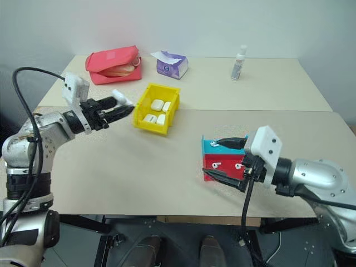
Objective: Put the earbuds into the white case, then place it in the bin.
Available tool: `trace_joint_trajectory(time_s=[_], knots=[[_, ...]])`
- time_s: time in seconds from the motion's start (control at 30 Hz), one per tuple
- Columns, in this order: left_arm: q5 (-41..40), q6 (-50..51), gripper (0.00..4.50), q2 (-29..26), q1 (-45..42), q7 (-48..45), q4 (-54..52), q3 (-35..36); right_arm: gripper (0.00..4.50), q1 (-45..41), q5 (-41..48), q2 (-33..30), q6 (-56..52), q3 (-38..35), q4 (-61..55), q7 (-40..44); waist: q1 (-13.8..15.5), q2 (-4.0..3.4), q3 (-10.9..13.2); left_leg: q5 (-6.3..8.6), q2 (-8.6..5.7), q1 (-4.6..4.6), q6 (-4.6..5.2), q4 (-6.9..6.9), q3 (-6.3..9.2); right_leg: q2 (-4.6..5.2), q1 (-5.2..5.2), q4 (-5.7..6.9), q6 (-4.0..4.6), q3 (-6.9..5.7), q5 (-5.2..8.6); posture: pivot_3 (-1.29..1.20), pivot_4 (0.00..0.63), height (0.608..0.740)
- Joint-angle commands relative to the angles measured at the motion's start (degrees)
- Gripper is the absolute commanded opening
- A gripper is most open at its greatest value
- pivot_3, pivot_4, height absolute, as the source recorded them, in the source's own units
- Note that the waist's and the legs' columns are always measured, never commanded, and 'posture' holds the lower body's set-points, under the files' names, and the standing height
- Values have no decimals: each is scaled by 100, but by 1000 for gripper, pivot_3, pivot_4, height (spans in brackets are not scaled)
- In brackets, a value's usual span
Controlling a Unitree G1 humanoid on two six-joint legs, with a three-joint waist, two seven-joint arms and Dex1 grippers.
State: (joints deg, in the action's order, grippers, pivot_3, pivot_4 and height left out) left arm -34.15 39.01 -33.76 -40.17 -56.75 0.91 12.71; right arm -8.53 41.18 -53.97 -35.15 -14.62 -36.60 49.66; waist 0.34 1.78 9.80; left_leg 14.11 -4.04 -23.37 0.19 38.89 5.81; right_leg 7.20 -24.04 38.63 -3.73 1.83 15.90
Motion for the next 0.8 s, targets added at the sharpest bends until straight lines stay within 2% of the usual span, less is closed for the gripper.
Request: trace_joint_trajectory(time_s=[0.03,0.3,0.5,0.53,0.57,0.67,0.8], knots=[[-300,-718,2790,298,-207,-630,-138,-116,4500,-224,-157,-488,-86,-79,217,277,-4,0,0,0,-1,-2,1,0,-4,1,0,-3,0,3,0,0,150,740],[-845,-997,2790,1065,-198,-1322,-578,-634,4500,-800,-675,-1594,-755,601,849,578,-59,2,-1,5,1,-4,10,9,-16,0,2,-5,-3,7,-2,0,150,740],[-1024,-1066,2790,1341,-232,-1479,-422,-753,4500,-1921,-1158,-1905,-1242,1839,1107,1019,-155,2,-2,5,10,6,11,6,-22,-12,1,1,-3,15,-2,0,150,740],[-1007,-1081,2790,1362,-237,-1507,-392,-777,4121,-2123,-1260,-1920,-1325,2064,1150,1130,-151,2,-2,5,11,6,11,4,-22,-13,1,1,-3,15,-2,0,150,740],[-977,-1114,2790,1378,-238,-1540,-363,-799,4004,-2276,-1369,-1908,-1344,2242,1198,1218,-152,2,-2,5,11,5,11,5,-22,-13,0,0,-3,15,-2,0,150,740],[-929,-1164,2790,1403,-262,-1588,-277,-860,3101,-2749,-1787,-1828,-1399,2853,1415,1494,-137,2,-2,6,9,1,12,6,-23,-12,-1,-7,-3,16,-2,0,150,740],[-905,-1222,2790,1467,-235,-1527,-283,-923,3101,-3046,-2618,-1700,-1026,3620,1765,1779,-132,2,-2,6,8,-2,11,6,-23,-11,-6,-9,-3,17,-2,0,150,740]])
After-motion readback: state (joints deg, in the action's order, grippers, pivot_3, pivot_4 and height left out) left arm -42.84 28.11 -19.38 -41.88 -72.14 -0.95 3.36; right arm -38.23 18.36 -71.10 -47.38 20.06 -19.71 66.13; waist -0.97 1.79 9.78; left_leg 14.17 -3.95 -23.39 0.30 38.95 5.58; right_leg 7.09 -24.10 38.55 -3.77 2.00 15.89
